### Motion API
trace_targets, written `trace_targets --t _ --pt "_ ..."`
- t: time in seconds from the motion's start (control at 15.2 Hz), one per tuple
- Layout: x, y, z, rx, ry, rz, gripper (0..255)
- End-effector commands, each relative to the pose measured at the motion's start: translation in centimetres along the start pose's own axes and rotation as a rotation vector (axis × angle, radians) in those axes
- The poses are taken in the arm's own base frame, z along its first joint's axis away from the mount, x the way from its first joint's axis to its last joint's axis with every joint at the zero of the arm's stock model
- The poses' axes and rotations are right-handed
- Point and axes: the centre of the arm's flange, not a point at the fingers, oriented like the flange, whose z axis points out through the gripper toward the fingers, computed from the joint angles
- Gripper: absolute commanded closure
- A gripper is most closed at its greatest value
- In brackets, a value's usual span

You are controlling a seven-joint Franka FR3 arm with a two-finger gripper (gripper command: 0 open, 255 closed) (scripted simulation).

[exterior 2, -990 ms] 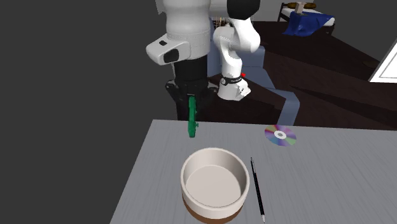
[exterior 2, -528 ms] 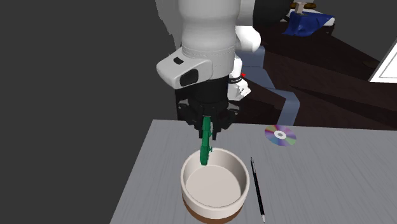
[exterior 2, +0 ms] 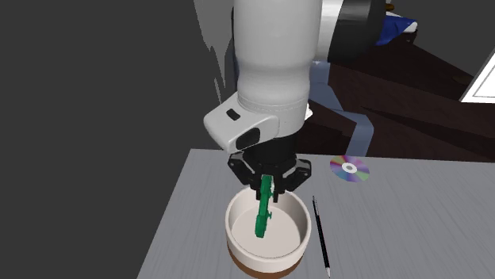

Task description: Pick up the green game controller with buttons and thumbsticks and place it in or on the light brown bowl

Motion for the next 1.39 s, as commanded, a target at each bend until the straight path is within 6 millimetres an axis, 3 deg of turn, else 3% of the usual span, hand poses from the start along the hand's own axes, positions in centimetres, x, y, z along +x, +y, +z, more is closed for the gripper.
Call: trace_targets --t 0.0,0.4,0.86,0.92,1.25,1.32 --pt "0.0 0.0 0.9 0.000 0.001 0.000 255" --pt "0.1 0.1 3.9 0.000 0.001 0.000 255" --pt "0.1 0.1 3.9 0.000 0.001 0.000 255" --pt "0.1 0.1 3.9 0.000 0.001 0.000 0" --pt "0.1 0.1 3.9 0.000 0.001 0.000 0" --pt "0.1 0.1 2.6 0.000 0.001 0.000 0"
